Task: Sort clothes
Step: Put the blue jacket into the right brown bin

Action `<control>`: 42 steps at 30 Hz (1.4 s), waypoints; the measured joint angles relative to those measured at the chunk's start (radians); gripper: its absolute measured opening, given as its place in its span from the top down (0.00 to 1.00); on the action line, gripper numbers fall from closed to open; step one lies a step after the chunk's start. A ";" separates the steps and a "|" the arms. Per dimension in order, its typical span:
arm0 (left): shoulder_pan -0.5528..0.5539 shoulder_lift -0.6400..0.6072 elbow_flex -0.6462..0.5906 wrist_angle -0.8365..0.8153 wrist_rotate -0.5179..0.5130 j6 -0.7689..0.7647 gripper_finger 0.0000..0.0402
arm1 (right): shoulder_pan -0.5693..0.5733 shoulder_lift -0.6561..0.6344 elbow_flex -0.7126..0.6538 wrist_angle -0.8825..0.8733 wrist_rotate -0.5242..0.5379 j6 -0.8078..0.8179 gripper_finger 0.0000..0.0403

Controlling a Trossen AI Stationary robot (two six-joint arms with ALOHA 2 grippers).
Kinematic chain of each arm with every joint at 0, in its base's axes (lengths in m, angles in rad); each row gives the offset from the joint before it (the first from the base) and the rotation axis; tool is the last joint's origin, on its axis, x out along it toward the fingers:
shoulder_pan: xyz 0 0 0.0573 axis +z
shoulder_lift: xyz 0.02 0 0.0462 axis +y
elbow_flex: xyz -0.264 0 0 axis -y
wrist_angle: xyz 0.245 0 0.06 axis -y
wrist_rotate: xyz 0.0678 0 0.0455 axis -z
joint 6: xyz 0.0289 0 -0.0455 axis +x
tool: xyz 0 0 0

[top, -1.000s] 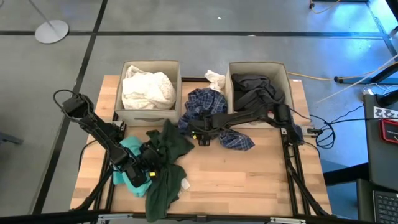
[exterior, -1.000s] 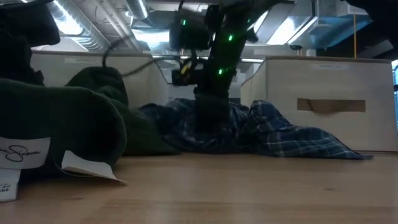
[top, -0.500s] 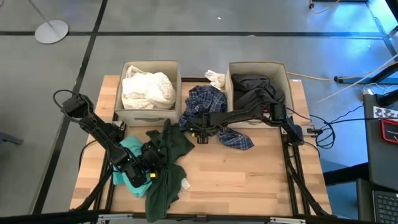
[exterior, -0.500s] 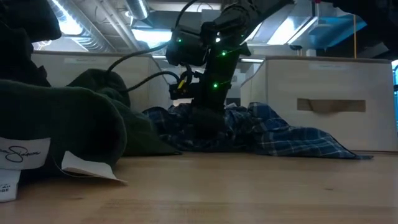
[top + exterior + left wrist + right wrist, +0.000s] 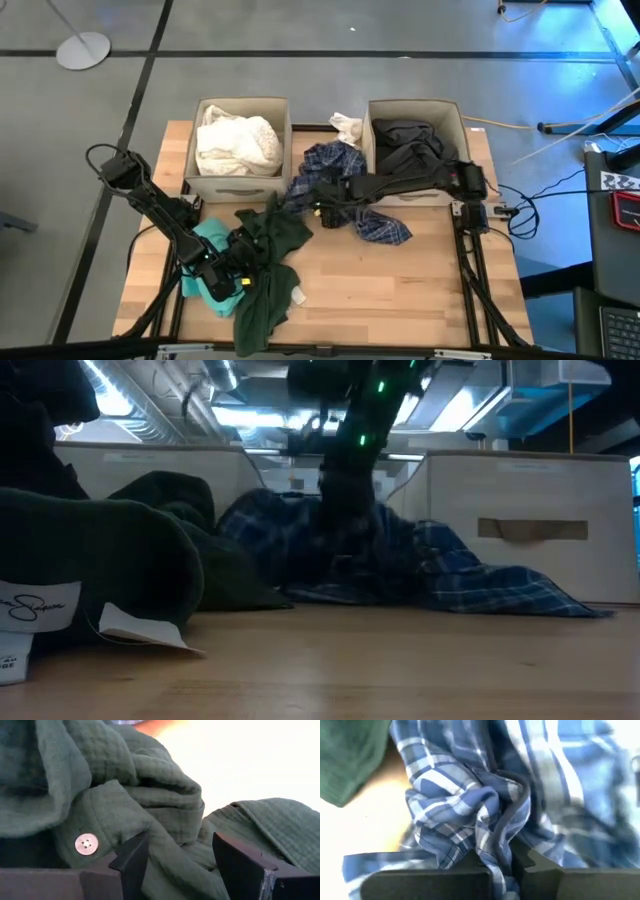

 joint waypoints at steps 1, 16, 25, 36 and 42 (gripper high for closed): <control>0.000 0.000 0.000 0.001 -0.002 0.000 0.48 | 0.005 -0.024 0.000 -0.006 0.006 0.000 0.96; 0.001 0.000 0.000 0.004 -0.029 -0.015 0.48 | -0.011 -0.354 0.111 0.011 0.204 -0.173 0.96; 0.001 0.000 0.000 0.003 -0.029 -0.023 0.48 | -0.031 -0.383 0.385 0.002 0.365 -0.369 0.96; 0.001 0.000 0.000 0.003 -0.029 -0.020 0.48 | -0.069 -0.385 0.770 -0.117 0.609 -0.545 0.96; 0.001 0.000 0.000 0.002 -0.030 -0.024 0.48 | -0.177 -0.456 0.736 -0.255 0.681 -0.470 0.97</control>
